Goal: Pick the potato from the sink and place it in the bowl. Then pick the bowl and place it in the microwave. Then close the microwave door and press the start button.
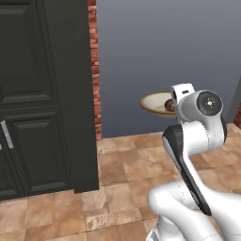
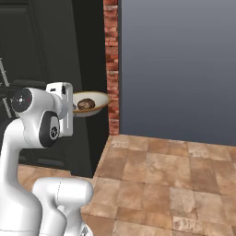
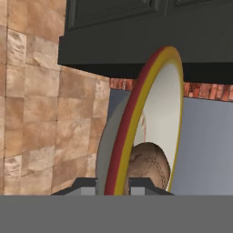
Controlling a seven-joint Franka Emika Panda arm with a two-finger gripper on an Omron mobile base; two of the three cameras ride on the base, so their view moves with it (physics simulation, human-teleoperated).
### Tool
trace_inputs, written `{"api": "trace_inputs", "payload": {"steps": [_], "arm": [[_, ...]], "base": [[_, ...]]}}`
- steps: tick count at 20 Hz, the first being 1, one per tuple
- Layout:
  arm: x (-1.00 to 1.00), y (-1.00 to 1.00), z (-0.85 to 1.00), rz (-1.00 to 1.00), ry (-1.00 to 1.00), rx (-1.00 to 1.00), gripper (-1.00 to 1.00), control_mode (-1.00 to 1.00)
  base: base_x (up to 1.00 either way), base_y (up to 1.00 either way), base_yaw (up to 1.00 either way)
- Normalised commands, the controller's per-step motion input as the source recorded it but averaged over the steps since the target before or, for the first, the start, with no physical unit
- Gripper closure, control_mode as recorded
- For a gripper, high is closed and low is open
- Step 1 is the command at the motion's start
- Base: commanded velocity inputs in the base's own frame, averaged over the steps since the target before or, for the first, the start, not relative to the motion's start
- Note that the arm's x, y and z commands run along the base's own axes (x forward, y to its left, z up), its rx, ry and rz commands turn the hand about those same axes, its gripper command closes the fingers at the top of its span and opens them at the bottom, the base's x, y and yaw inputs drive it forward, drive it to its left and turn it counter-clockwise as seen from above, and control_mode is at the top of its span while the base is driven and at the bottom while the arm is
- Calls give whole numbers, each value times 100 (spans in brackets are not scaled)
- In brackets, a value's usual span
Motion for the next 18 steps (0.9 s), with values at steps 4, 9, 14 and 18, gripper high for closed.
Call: {"api": "trace_inputs", "payload": {"steps": [4, 9, 14, 18], "arm": [[0, 0, 0, 0, 0, 0, 100, 100], [0, 0, 0, 0, 0, 0, 100, 100], [0, 0, 0, 0, 0, 0, 100, 100], [0, 0, 0, 0, 0, 0, 100, 100]], "base": [[86, 100, -26], [40, 100, -26], [2, 100, -25], [-4, 100, -24]]}}
